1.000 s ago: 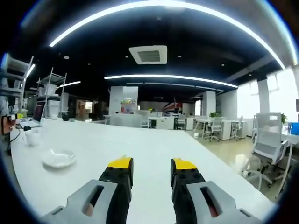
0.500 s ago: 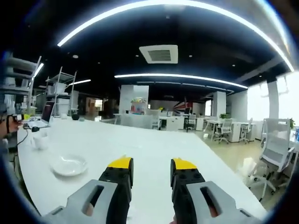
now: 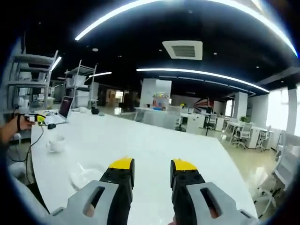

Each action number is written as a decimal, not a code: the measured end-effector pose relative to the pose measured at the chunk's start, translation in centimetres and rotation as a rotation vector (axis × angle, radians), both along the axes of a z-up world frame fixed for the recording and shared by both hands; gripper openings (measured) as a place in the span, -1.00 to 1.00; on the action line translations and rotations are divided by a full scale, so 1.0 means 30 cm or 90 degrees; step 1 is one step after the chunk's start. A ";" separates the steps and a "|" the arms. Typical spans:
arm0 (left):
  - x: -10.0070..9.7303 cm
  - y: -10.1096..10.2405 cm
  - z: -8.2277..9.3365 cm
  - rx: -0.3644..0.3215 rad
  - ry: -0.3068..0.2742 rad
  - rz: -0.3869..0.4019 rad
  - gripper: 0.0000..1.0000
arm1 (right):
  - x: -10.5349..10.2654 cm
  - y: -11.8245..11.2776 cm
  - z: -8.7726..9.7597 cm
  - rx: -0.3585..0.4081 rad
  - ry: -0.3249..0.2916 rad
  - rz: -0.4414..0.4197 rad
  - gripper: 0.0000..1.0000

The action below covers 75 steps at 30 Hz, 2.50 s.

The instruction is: Tidy tabletop coffee trays, cups and spoons，present forward

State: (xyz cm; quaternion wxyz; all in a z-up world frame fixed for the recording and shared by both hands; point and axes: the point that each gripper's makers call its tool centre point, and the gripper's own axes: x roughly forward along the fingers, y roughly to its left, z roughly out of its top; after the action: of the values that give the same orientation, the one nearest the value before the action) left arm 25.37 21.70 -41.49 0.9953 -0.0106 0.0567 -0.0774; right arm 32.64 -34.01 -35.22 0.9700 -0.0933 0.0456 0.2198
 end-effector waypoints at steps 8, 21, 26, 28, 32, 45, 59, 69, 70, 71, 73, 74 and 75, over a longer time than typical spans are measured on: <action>-0.014 0.014 -0.007 -0.012 0.042 -0.011 -0.43 | 0.029 0.213 0.060 -0.026 0.003 0.076 -0.38; -0.034 0.024 0.002 -0.044 0.118 -0.033 -0.55 | 0.026 0.583 0.105 -0.096 0.004 0.188 -0.36; -0.036 0.027 0.009 -0.041 0.128 -0.036 -0.50 | 0.029 0.663 0.101 -0.117 0.014 0.214 -0.37; -0.036 0.022 -0.002 -0.039 0.149 -0.043 -0.49 | 0.025 0.715 0.095 -0.124 0.027 0.233 -0.37; -0.028 0.013 -0.013 -0.036 0.175 -0.052 -0.48 | 0.020 0.810 0.079 -0.147 0.044 0.264 -0.37; 0.007 0.027 -0.041 -0.017 0.230 -0.039 -0.48 | 0.023 1.081 0.065 -0.193 0.074 0.336 -0.38; 0.029 -0.007 -0.063 -0.022 0.303 -0.074 -0.45 | 0.018 1.265 -0.109 -0.263 0.199 0.411 -0.36; 0.105 -0.055 -0.115 -0.015 0.377 -0.098 -0.47 | -0.011 1.365 -0.260 -0.346 0.265 0.428 -0.38; 0.110 -0.062 -0.116 -0.020 0.382 -0.101 -0.47 | -0.016 1.377 -0.270 -0.350 0.270 0.432 -0.38; 0.114 -0.067 -0.117 -0.018 0.386 -0.106 -0.47 | -0.019 1.386 -0.278 -0.349 0.281 0.432 -0.38; 0.116 -0.076 -0.121 -0.009 0.391 -0.104 -0.47 | -0.021 1.402 -0.296 -0.353 0.295 0.432 -0.38; 0.118 -0.077 -0.127 -0.002 0.397 -0.103 -0.47 | -0.021 1.405 -0.308 -0.361 0.302 0.431 -0.38; 0.117 -0.075 -0.135 0.005 0.403 -0.101 -0.47 | -0.020 1.411 -0.318 -0.363 0.309 0.431 -0.38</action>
State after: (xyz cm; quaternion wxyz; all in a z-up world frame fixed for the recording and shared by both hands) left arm 28.88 19.45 -45.53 0.9193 -0.0261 0.3639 -0.1475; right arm 32.04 8.32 -44.76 0.7416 -0.3103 0.2951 0.5163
